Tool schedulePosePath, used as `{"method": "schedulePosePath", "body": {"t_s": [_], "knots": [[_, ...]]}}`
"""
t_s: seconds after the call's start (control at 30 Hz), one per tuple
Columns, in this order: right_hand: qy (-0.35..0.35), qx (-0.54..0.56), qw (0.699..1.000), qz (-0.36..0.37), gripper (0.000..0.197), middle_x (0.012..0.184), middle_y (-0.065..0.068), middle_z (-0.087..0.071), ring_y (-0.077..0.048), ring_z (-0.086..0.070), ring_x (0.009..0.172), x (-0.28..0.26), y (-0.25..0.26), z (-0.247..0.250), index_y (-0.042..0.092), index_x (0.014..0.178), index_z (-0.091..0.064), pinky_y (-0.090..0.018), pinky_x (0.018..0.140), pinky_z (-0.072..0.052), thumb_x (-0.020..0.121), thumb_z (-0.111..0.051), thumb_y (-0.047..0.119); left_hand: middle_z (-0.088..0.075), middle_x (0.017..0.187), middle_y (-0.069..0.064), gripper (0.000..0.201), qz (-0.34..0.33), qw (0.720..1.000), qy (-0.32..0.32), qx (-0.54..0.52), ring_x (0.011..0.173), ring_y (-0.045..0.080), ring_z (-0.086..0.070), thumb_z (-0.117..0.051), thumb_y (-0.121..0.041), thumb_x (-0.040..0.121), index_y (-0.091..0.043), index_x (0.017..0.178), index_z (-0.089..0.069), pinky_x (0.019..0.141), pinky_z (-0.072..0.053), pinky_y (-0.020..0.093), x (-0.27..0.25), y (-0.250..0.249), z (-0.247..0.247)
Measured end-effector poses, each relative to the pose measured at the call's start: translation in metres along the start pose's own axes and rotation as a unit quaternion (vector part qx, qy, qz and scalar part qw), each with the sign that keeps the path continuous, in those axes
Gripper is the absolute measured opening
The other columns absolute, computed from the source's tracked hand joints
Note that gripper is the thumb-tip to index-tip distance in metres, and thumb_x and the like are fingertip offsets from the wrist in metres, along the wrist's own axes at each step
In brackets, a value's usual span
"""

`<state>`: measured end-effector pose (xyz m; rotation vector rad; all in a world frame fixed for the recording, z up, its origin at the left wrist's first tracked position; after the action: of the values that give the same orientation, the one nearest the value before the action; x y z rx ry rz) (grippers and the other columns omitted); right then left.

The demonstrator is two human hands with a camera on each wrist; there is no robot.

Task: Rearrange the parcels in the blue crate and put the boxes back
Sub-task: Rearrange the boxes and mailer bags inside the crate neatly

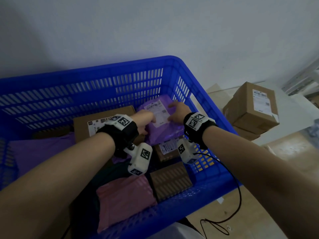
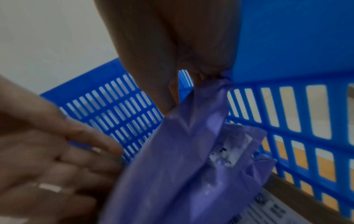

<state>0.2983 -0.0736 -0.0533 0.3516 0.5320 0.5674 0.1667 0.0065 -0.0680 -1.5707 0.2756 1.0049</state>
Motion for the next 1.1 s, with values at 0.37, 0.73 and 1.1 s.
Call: {"method": "schedulePosePath", "body": {"t_s": [0.37,0.73,1.1], "knots": [[0.063,-0.021,0.997,0.048,0.023,0.087,-0.011,-0.067,-0.022,-0.063,0.076,-0.019,0.016,0.006,0.001,0.103,-0.068,-0.026,0.064,-0.049,0.085,-0.065,0.016,-0.062,0.105,0.014,0.035,0.004,0.996,0.076,0.039,0.087,0.023,-0.063,-0.045,-0.017,0.098,-0.001,0.129,-0.049,0.071,-0.057,0.028,-0.034,0.021,0.013],[0.432,-0.104,0.876,-0.187,0.024,0.054,-0.008,-0.067,-0.021,-0.062,0.056,-0.058,-0.057,-0.093,0.004,0.078,-0.056,-0.018,0.044,-0.045,0.095,-0.043,0.015,-0.057,0.119,0.016,0.042,0.123,0.962,0.159,0.183,0.102,0.029,-0.061,-0.044,-0.022,0.100,-0.003,0.137,-0.040,0.078,-0.052,0.038,-0.033,0.105,-0.012],[0.454,-0.212,0.849,-0.167,0.036,0.023,-0.001,-0.042,-0.006,-0.039,0.017,-0.080,-0.067,-0.106,0.006,0.065,-0.034,-0.009,0.023,-0.026,0.101,-0.033,0.010,-0.057,0.073,0.011,0.023,0.173,0.968,0.134,0.124,0.062,0.021,-0.057,-0.044,-0.012,0.098,-0.003,0.078,-0.053,0.060,-0.052,0.030,-0.005,0.164,-0.036]]}}
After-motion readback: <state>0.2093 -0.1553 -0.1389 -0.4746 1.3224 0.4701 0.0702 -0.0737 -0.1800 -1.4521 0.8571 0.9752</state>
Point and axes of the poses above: each hand's wrist, its own x-axis towards the middle knuckle, its own z-axis out of the back of the hand, y = z × x, the point moved 7 cm from there along x, towards the middle knuckle
